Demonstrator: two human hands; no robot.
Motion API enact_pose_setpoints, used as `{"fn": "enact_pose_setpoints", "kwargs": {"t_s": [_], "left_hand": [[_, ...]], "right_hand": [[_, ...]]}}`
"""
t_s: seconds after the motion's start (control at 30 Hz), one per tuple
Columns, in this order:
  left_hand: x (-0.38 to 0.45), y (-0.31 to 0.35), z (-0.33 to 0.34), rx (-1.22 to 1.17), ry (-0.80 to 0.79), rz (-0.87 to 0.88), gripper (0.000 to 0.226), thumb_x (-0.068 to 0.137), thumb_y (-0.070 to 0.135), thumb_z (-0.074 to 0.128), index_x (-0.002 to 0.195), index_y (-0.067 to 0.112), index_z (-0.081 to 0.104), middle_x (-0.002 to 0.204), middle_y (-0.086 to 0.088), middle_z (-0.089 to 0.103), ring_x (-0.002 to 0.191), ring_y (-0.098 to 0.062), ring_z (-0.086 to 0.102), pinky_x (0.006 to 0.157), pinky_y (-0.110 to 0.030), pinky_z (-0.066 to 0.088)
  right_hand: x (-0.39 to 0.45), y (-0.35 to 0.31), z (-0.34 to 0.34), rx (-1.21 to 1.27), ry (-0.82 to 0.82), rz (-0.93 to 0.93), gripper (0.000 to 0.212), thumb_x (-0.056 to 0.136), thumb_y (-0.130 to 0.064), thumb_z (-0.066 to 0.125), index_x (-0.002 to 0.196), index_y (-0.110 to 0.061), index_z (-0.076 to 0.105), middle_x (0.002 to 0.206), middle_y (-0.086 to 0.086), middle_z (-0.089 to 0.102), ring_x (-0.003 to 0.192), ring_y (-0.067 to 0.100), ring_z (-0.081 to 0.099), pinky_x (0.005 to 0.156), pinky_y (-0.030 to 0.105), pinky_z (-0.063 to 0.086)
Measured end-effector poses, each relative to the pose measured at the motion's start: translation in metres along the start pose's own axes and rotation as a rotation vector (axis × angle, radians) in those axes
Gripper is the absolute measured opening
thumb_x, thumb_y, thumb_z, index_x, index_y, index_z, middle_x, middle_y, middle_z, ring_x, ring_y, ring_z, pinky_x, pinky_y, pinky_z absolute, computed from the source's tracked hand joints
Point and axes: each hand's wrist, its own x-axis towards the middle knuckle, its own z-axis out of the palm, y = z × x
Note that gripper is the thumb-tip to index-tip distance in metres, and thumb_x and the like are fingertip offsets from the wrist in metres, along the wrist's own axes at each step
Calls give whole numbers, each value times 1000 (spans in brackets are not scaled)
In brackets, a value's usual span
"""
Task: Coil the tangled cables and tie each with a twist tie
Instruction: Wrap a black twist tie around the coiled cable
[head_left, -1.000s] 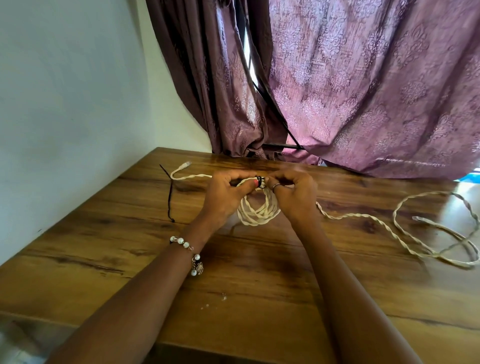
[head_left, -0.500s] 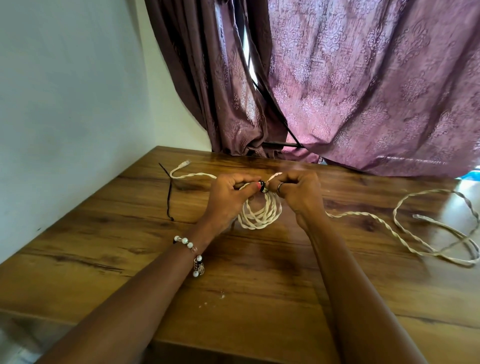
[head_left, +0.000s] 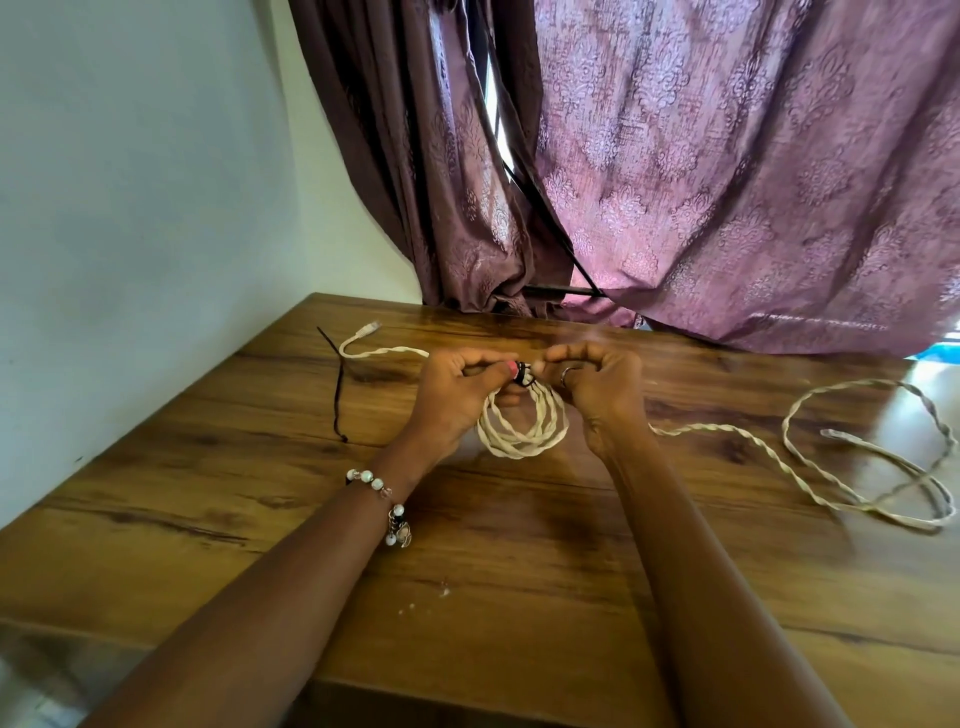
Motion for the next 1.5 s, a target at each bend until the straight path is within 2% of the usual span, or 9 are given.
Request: {"fn": "enact_pose_setpoints", "kwargs": {"t_s": [0.17,0.33,0.57,0.7,0.87,1.07,1.2,1.37,1.5], "left_hand": [[-2,-2,0,30,23,9,15,86,-1,64,100,-5,68,88,-23,70,67,-24,71,61,-29,59],[-4,-1,5,54,42,48,13,86,1,64,98,-1,70,85,-19,72,74,-32,71,68,-35,60],[-7,1,6,111,51,74,11,85,3,67,92,10,72,82,-11,73,72,-23,71,68,-33,60],[-5,0,6,131,48,43,11,85,4,66,95,7,72,87,-15,73,78,-27,71,73,-36,59],[-5,9,8,-13,103,-55,17,89,-1,60,103,-8,65,81,-12,70,61,-10,69,58,-18,55],[1,19,7,-295,166,-186,12,87,-3,61,96,-1,69,87,-18,72,70,-23,71,69,-29,60],[-2,25,9,-438,158,-263,15,87,-2,60,99,-1,68,91,-18,72,73,-23,71,69,-31,60],[-19,30,30,-437,87,-356,18,92,4,55,105,-4,65,89,-17,72,69,-21,70,69,-33,59],[-37,40,52,-297,-92,-447,21,93,21,57,96,4,68,82,-12,73,68,-21,71,71,-45,56]], "right_hand": [[0,3,3,-115,16,-82,17,74,12,70,74,-4,65,78,21,68,75,28,67,78,44,56],[1,3,10,-345,91,-319,19,71,7,74,75,-10,66,70,0,68,67,11,66,68,34,58],[-1,-1,7,112,-31,-29,18,74,15,68,82,1,62,69,11,69,66,19,68,66,30,58],[4,4,1,20,-68,-31,18,79,9,68,95,1,67,76,10,73,73,19,71,69,29,58],[7,5,-4,-94,-32,-167,14,89,-4,62,101,-5,70,89,10,73,83,19,69,75,32,57],[1,-7,-18,31,-194,-5,40,84,-12,69,122,-7,57,107,10,69,89,20,66,75,32,55],[-11,-12,-24,181,-330,158,45,83,-2,66,125,-10,52,97,12,71,81,23,67,76,41,56],[-29,-27,-43,126,-234,125,39,83,7,63,120,0,52,76,14,72,59,21,68,56,34,58],[-46,-40,-70,100,-155,86,29,84,8,62,112,2,58,79,19,71,59,23,67,58,38,58]]}}
